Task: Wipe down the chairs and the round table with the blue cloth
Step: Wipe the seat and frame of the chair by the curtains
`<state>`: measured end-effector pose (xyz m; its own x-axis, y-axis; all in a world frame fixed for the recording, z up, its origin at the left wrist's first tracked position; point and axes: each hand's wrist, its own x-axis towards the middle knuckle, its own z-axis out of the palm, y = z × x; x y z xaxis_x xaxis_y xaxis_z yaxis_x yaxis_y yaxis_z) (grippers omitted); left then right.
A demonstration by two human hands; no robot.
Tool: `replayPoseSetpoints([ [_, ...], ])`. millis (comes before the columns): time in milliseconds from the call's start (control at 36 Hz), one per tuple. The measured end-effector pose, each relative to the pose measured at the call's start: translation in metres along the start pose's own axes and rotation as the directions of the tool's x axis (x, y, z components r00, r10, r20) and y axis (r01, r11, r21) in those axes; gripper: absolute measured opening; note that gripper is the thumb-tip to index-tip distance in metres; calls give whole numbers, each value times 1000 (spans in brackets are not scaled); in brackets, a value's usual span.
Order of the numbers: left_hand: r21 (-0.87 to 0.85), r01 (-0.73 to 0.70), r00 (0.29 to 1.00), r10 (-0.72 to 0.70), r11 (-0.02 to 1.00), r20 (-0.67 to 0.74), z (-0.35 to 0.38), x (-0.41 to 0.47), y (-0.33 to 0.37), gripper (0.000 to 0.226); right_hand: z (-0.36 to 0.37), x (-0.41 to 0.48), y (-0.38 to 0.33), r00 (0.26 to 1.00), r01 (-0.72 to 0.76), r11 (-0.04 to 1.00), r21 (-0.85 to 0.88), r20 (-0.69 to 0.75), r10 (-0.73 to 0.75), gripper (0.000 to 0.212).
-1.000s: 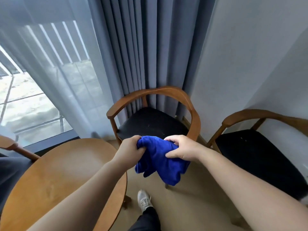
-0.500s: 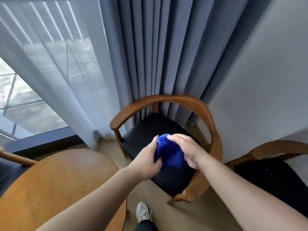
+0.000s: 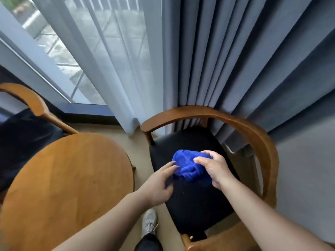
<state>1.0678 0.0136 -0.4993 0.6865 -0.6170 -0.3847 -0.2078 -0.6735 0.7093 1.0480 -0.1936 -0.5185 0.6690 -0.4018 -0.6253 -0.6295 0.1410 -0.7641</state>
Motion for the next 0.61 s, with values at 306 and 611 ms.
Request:
replayPoseSetpoints([
  [306,229,270,955,-228,935,-192,-47,86,-46,39,-19,113,22,996,87,947,-308,46,-77,49],
  [611,383,195,940,-60,903,-336,-74,199,-112,32,2,222,30,940,329,827,-456,73,-334,55],
])
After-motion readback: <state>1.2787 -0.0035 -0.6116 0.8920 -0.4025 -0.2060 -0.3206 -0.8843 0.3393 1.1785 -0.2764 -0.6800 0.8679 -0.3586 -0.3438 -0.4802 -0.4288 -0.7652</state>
